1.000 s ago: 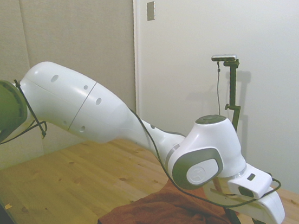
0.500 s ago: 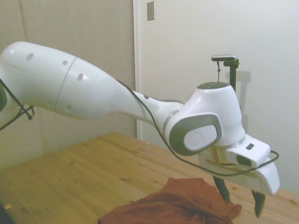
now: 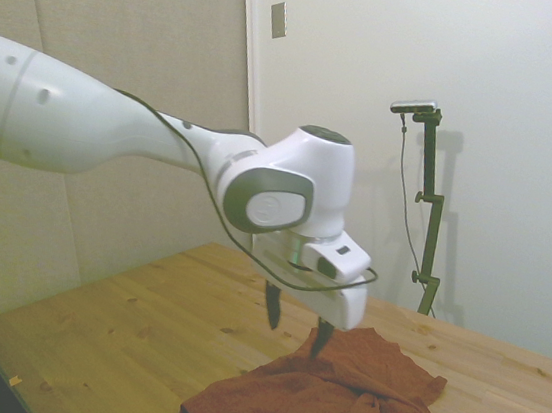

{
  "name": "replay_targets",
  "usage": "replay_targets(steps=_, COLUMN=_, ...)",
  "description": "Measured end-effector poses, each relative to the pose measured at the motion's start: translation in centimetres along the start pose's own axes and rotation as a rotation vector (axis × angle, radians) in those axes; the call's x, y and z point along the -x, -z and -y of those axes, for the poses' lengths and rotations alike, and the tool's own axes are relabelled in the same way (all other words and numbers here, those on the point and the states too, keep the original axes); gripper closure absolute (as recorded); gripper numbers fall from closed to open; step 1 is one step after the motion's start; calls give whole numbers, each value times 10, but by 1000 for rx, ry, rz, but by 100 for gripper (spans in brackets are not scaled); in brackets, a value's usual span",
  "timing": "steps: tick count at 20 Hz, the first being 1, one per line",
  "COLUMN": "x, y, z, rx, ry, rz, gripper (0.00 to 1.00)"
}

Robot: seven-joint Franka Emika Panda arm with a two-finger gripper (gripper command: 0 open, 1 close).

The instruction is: Fold the shorts

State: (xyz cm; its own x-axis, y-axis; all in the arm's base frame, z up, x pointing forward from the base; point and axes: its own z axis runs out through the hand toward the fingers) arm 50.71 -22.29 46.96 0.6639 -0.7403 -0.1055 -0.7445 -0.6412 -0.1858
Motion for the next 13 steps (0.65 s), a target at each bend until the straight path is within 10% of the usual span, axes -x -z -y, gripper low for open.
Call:
replay_targets(steps=8, x=177, y=-24, z=17, rx=60, ry=174, rz=59, gripper=0)
replay_targets(steps=13, x=283, y=-64, z=25, rx=103, ry=16, rz=22, gripper=0)
